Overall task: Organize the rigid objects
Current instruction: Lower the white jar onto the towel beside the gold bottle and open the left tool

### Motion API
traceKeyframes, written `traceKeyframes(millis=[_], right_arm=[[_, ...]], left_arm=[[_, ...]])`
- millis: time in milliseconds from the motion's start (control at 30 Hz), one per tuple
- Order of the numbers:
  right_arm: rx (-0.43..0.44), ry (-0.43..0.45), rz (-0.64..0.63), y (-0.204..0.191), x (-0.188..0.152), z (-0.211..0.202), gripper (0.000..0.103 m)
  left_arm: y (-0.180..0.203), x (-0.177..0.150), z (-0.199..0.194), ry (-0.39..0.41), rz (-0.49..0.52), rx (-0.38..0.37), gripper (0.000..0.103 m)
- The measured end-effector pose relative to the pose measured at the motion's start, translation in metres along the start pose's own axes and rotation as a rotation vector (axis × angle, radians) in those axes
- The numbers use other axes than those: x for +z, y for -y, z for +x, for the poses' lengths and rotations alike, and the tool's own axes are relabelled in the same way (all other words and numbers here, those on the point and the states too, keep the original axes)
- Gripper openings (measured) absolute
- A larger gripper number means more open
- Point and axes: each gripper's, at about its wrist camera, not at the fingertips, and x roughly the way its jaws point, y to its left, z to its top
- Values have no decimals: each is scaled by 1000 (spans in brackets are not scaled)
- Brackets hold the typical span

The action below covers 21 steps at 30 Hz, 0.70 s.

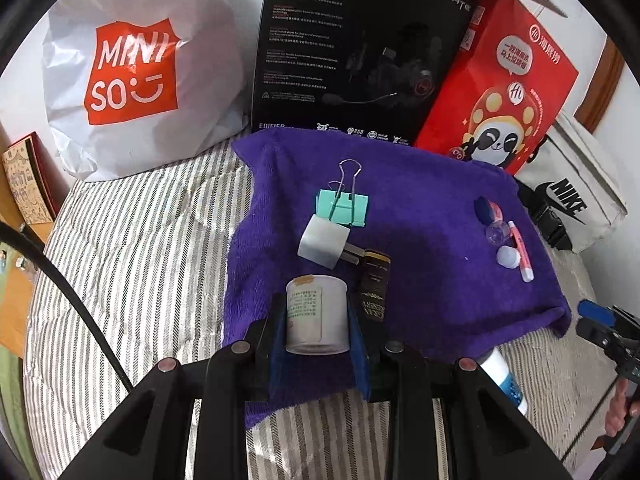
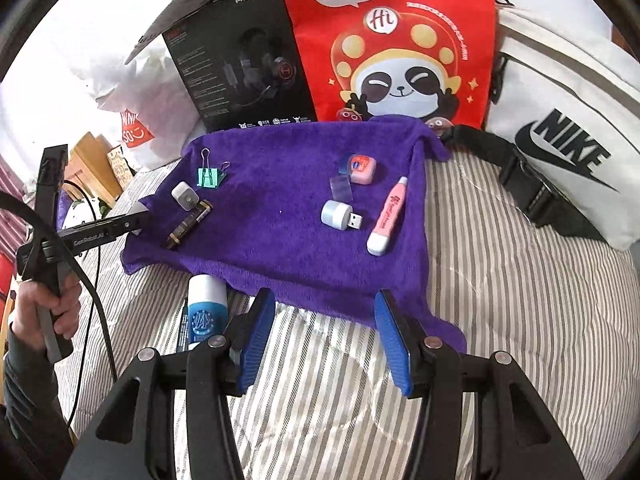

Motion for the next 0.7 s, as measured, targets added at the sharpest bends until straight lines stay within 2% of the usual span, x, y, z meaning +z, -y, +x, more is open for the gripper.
traceKeyframes(millis=[300,467,567,700], right_arm=[[21,-14,61,8,-11,2,52],[59,-15,119,12,-15,-2,52],[51,-21,103,9,-16,-3,52],[34,-17,66,3,-17,-3,52]], left_arm=[[7,8,27,-52,39,28,27],[13,8,35,-51,84,57,27],[17,8,41,-56,112,62,27],[28,5,46,-45,178,120,28]])
